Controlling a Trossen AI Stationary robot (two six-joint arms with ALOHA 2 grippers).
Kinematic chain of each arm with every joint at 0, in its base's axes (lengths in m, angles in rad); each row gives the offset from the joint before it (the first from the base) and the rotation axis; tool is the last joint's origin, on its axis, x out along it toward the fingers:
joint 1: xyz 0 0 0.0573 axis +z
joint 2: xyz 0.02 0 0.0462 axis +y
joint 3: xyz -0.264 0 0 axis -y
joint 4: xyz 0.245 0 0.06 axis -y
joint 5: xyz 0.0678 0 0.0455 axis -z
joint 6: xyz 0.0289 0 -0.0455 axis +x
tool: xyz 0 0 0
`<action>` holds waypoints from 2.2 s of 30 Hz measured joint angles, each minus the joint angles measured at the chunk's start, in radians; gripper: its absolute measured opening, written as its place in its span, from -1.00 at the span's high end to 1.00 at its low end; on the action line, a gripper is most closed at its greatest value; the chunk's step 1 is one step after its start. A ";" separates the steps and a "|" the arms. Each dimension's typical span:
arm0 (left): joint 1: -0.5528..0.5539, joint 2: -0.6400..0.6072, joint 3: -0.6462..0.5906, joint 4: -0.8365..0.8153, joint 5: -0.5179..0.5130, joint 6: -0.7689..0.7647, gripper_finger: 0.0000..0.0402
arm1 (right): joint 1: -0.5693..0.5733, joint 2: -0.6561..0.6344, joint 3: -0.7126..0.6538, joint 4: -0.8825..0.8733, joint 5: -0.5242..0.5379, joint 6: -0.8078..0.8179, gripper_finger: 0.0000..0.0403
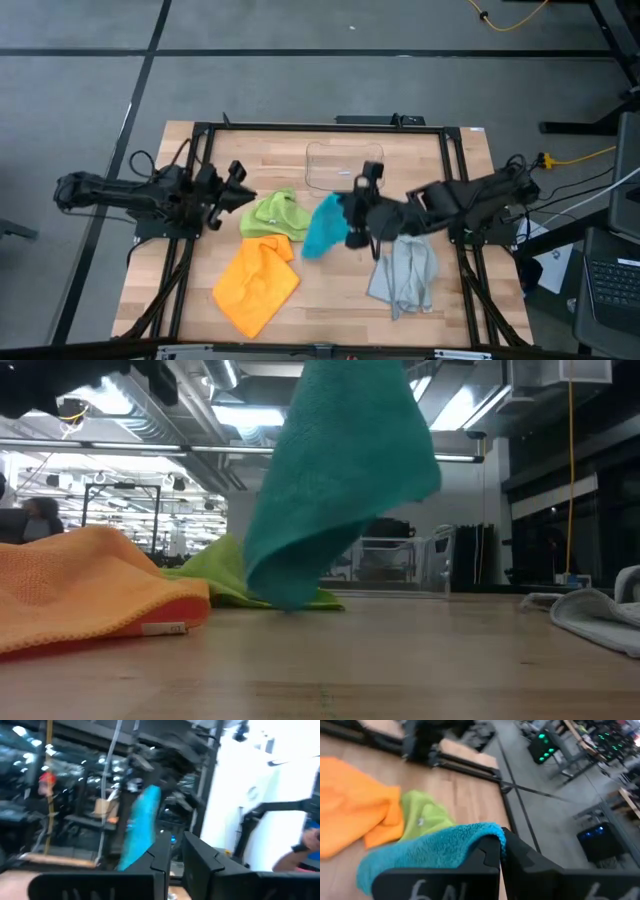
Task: Fold microfiber towels
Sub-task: Fold the blue towel
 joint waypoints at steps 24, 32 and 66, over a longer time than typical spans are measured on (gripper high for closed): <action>-0.271 0.872 0.586 0.077 -0.397 0.342 0.81 | -0.133 0.006 0.081 0.093 -0.022 -0.051 0.99; -0.234 1.083 0.747 0.005 -0.688 0.399 0.81 | -0.111 0.006 0.081 0.123 -0.018 -0.072 0.99; -0.455 1.024 0.883 -0.233 -1.292 0.507 0.81 | -0.065 0.010 0.081 -0.020 0.144 0.034 0.99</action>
